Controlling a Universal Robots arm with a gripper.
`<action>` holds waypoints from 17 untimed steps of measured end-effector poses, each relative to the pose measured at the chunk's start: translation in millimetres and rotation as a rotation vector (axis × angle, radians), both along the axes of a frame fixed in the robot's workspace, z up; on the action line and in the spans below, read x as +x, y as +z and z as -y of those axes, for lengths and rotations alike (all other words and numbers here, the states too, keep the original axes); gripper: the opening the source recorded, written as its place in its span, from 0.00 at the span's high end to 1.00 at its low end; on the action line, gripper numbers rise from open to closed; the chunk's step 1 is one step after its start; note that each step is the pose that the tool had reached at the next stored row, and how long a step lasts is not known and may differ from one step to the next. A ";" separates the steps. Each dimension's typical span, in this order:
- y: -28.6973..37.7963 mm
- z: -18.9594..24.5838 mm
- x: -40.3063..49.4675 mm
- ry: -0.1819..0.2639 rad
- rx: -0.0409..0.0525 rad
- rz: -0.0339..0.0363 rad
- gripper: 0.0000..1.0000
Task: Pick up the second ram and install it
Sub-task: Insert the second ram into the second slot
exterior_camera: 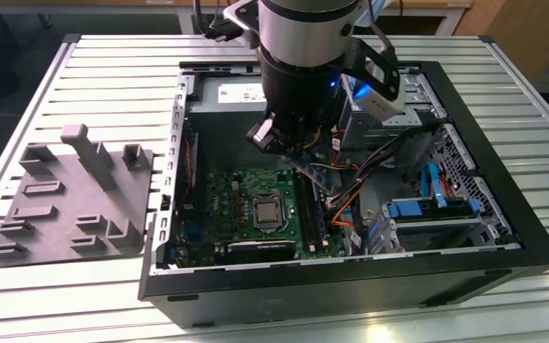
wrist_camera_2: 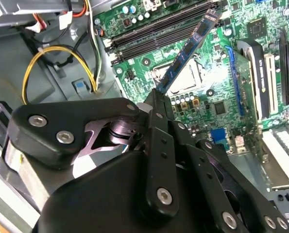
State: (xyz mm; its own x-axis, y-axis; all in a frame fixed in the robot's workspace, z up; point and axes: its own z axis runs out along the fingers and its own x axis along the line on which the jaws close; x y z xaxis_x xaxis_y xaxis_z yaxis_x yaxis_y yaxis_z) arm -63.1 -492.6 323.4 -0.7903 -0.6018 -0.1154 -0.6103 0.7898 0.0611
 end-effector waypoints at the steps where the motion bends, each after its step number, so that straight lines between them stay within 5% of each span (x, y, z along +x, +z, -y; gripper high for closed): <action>1: 0.0 0.0 0.0 -0.010 0.0001 0.0000 0.88; 17: -0.1 0.0 0.0 -0.175 0.0000 0.0000 0.88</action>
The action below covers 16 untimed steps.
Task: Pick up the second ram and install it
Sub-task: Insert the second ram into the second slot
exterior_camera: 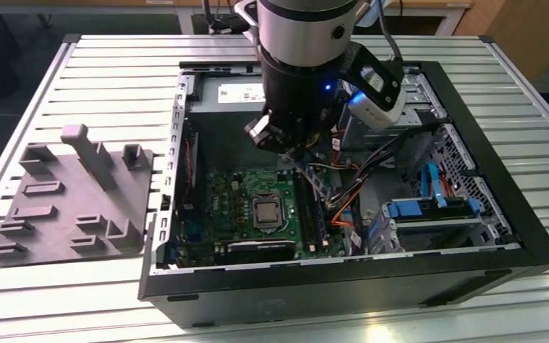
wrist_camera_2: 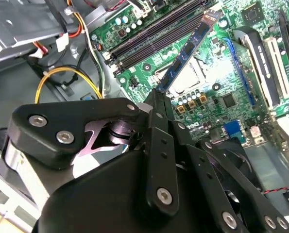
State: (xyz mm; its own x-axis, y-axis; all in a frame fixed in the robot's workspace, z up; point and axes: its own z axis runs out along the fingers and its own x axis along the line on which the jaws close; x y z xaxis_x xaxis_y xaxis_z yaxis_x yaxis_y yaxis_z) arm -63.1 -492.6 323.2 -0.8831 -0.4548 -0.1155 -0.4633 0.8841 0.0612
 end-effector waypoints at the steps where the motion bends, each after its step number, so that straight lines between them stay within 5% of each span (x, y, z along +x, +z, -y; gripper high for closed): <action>1: 0.0 0.0 0.0 -0.010 0.0000 0.0000 0.88; 16: -0.3 0.0 0.0 -0.181 0.0000 0.0000 0.88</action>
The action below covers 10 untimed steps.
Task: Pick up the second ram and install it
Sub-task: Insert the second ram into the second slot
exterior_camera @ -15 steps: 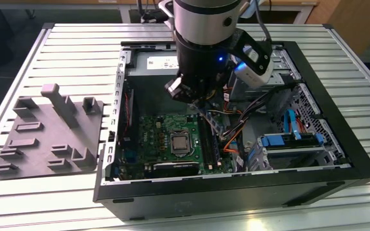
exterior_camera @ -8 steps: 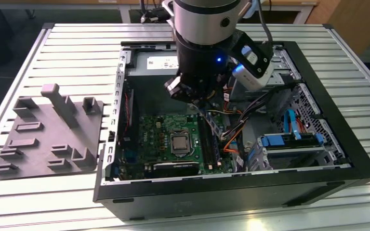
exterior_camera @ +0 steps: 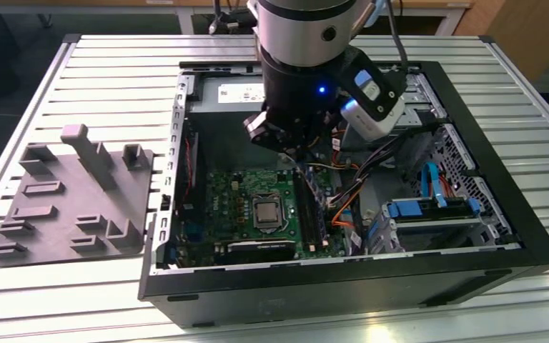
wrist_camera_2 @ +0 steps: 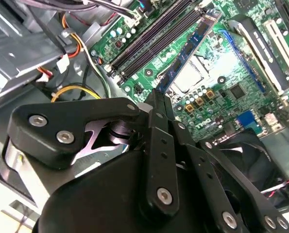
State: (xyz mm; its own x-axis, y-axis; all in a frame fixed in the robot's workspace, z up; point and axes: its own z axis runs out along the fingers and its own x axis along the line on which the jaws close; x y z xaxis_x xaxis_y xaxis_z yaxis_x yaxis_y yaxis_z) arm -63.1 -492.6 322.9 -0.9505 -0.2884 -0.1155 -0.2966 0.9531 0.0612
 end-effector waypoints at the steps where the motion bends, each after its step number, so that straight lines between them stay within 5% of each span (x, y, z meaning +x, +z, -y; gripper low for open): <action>1: -0.1 0.0 0.0 -0.014 0.0000 0.0000 0.88; 10: -0.7 0.0 0.0 -0.143 -0.0001 0.0000 0.88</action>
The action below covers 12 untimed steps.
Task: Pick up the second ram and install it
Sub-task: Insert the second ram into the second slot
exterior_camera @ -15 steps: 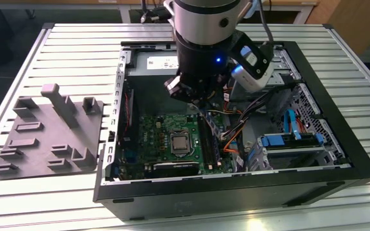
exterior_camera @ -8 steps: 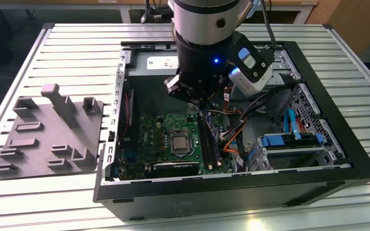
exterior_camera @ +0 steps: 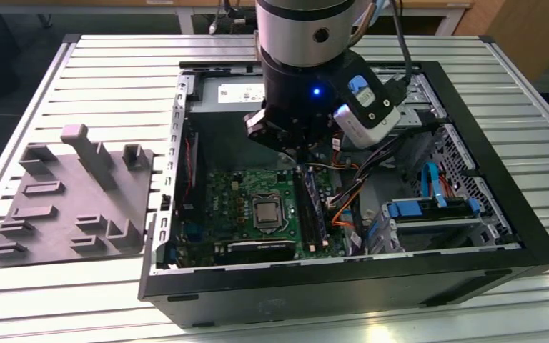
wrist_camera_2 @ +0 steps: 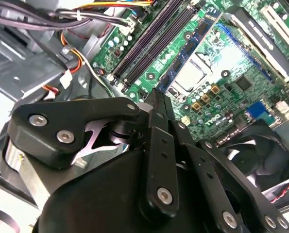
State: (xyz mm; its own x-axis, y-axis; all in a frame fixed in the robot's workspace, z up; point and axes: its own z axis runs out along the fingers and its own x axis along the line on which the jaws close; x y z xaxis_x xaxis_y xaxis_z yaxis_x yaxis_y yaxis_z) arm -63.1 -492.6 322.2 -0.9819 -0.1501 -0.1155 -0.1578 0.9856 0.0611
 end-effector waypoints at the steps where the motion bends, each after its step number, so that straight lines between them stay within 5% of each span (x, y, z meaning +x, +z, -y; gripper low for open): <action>1: -0.1 0.0 0.0 -0.014 0.0000 0.0000 0.88; 12: -0.6 0.1 0.0 -0.146 -0.0001 -0.0001 0.88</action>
